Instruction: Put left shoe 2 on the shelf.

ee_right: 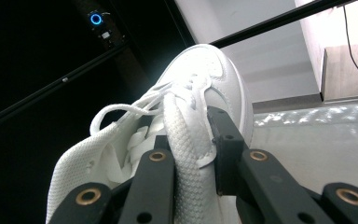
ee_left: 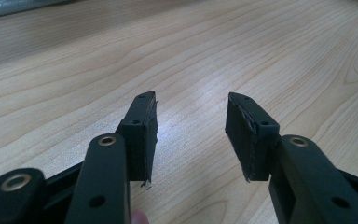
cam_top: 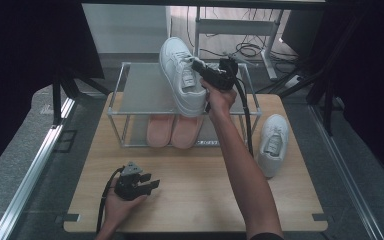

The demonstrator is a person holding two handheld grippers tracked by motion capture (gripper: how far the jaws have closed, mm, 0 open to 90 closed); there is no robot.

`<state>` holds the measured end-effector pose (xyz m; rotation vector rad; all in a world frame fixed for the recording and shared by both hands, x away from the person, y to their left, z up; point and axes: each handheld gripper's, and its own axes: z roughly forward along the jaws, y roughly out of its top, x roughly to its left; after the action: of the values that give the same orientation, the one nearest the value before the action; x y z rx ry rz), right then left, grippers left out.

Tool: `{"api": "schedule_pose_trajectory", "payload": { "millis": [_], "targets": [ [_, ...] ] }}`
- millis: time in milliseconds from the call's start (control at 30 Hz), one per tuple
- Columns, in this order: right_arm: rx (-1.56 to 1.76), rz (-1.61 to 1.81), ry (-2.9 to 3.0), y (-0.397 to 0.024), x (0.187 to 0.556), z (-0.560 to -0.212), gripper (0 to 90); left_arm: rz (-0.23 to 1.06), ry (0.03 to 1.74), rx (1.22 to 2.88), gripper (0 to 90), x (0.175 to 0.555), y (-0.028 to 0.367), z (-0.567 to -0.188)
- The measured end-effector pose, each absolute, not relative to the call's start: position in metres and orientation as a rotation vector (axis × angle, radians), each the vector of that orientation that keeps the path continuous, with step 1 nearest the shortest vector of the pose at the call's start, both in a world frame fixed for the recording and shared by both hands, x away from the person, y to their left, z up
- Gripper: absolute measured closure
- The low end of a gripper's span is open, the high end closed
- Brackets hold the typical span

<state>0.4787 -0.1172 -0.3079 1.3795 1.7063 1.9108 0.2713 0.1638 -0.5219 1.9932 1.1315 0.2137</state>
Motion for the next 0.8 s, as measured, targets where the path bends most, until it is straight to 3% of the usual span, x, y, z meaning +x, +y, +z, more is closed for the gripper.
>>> {"api": "schedule_pose_trajectory", "payload": {
  "millis": [800],
  "targets": [
    [1.515, 1.792, 1.719, -0.078, 0.517, -0.328, 78.9, 0.217, 1.124, 1.990, 54.7, 0.269, 0.166, -0.520]
  ]
}}
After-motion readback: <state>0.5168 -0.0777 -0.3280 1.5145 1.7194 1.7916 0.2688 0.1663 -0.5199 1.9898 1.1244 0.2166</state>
